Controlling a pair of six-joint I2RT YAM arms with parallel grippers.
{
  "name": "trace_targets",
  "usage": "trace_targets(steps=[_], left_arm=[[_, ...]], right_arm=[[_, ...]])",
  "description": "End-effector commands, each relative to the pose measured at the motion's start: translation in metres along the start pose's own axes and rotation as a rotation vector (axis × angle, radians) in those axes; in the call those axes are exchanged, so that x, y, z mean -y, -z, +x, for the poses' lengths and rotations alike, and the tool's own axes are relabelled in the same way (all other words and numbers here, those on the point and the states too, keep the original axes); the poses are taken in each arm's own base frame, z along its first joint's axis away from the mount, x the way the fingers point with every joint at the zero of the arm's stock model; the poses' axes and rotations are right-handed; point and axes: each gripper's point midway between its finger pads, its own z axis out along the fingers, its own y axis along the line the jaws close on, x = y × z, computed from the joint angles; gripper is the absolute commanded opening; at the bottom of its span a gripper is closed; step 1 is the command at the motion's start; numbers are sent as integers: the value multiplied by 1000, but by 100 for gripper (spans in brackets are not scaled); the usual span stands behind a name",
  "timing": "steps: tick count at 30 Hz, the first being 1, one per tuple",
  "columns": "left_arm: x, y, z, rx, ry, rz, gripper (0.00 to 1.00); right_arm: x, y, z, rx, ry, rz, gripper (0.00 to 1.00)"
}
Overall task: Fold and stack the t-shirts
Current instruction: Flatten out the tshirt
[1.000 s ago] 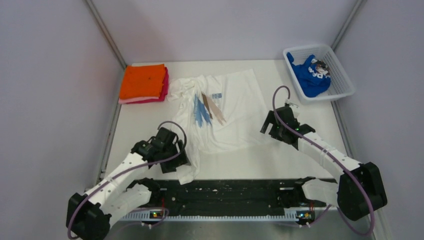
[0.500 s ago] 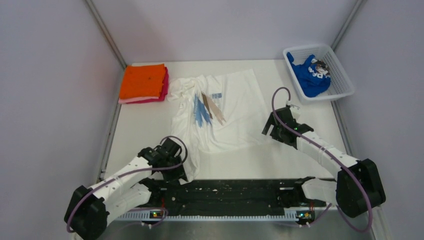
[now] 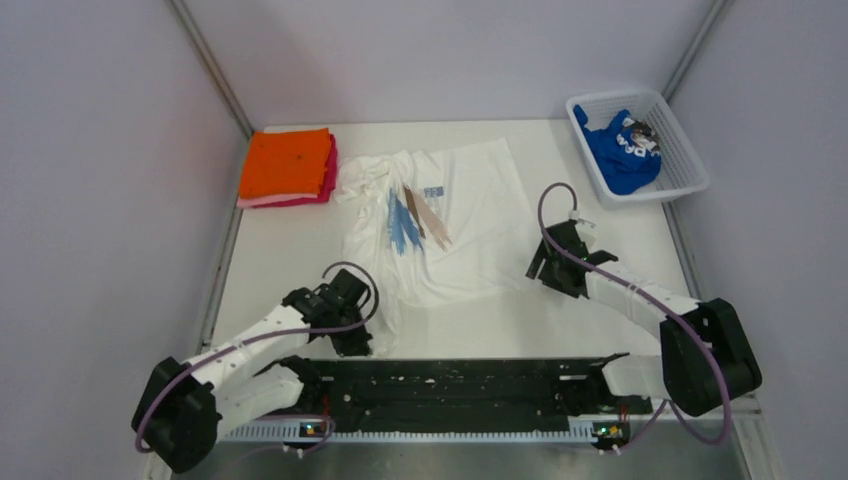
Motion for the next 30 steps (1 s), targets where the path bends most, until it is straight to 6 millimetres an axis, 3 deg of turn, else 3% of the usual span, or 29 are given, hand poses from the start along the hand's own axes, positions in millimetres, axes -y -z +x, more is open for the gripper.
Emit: trace_targets(steps=[1, 6, 8, 11, 13, 15, 18, 20, 22, 28, 30], left_arm=[[25, 41, -57, 316, -9, 87, 0], [35, 71, -72, 417, -9, 133, 0], [38, 81, -78, 449, -6, 138, 0], [44, 105, -94, 540, -13, 152, 0], [55, 133, -109, 632, -19, 186, 0], [66, 176, -124, 746, -34, 232, 0], [80, 257, -143, 962, -71, 328, 0], [87, 313, -148, 1089, -99, 410, 0], [91, 371, -145, 1207, -135, 498, 0], [95, 523, -106, 1473, -273, 799, 0], [89, 558, -92, 1525, -293, 866, 0]], right_arm=[[5, -13, -3, 22, -36, 46, 70], [-7, -25, -1, 7, -41, 10, 55], [-10, -29, -7, 37, -45, 5, 44], [-17, -34, -17, 62, -41, 0, 0], [-29, -27, -28, 79, -39, -44, 0], [-42, -5, -52, 148, -49, -110, 0], [-56, 54, -103, 313, -73, -206, 0], [-65, 116, -143, 452, -95, -308, 0], [-71, 170, -167, 542, -98, -408, 0], [-76, 324, -212, 739, -77, -661, 0], [-72, 372, -220, 803, -76, -737, 0]])
